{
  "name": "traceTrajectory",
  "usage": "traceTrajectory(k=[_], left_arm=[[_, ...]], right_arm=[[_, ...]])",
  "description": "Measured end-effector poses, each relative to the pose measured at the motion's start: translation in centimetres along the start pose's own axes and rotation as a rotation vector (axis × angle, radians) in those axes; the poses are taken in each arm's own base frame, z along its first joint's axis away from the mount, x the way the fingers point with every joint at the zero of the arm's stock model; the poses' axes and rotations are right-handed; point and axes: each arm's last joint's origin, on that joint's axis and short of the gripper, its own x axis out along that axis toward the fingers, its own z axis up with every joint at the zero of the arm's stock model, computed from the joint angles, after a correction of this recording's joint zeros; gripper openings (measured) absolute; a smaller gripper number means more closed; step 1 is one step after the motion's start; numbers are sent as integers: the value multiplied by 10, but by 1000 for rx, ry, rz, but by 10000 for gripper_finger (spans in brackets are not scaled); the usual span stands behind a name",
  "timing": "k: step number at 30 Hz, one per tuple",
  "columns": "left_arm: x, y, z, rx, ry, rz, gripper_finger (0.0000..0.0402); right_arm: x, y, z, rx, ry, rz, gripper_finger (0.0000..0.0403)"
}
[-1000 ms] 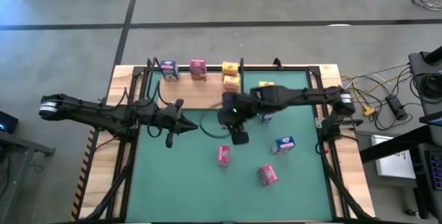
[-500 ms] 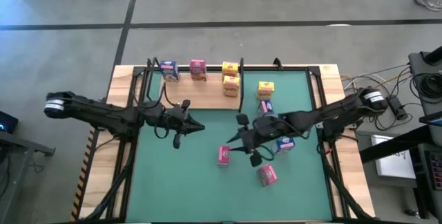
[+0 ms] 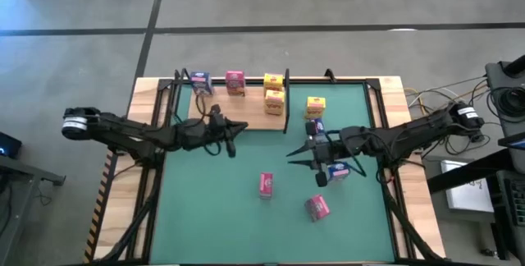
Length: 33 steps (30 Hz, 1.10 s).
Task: Stack cereal on shelf
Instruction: Put the bottom yellow cereal box on the shelf
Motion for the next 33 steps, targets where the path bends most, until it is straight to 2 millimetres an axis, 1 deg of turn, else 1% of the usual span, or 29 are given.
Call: traceTrajectory(k=[2, 5, 7, 9, 13, 15, 17, 19, 21, 23, 25, 27, 33], left_arm=[[9, 3, 4, 4, 0, 5, 0], [27, 9, 9, 44, 19, 26, 0], [38, 15, 13, 98, 31, 59, 0], [53, 21, 21, 156, 33, 94, 0], [78, 42, 32, 249, 82, 181, 0], [88, 55, 35, 292, 133, 224, 0], [102, 66, 41, 307, 148, 256, 0], [109, 78, 37, 321, 227, 287, 0], [119, 87, 37, 319, 240, 310, 0], [122, 95, 30, 320, 283, 326, 0], [127, 98, 26, 317, 283, 334, 0], [128, 101, 21, 318, 303, 338, 0], [137, 103, 15, 316, 277, 342, 0]], right_arm=[[-5, 1, -5, -10, 7, -6, 67], [-11, -1, -5, -3, -2, -50, 57], [-12, -1, -5, 1, -8, -62, 50], [-17, 0, -8, 7, 2, -58, 43], [-22, 0, -9, 3, -2, -59, 30], [-21, 0, -9, -1, -12, -62, 25], [-24, 1, -11, -5, 2, -58, 20], [-23, 1, -10, -10, -8, -61, 18], [-25, 1, -12, -12, 2, -59, 18], [-25, 1, -11, -11, -12, -64, 18], [-27, 1, -14, -16, 8, -63, 18], [-27, 1, -12, -15, -9, -69, 18], [-32, 1, -14, -33, -6, -67, 18]])
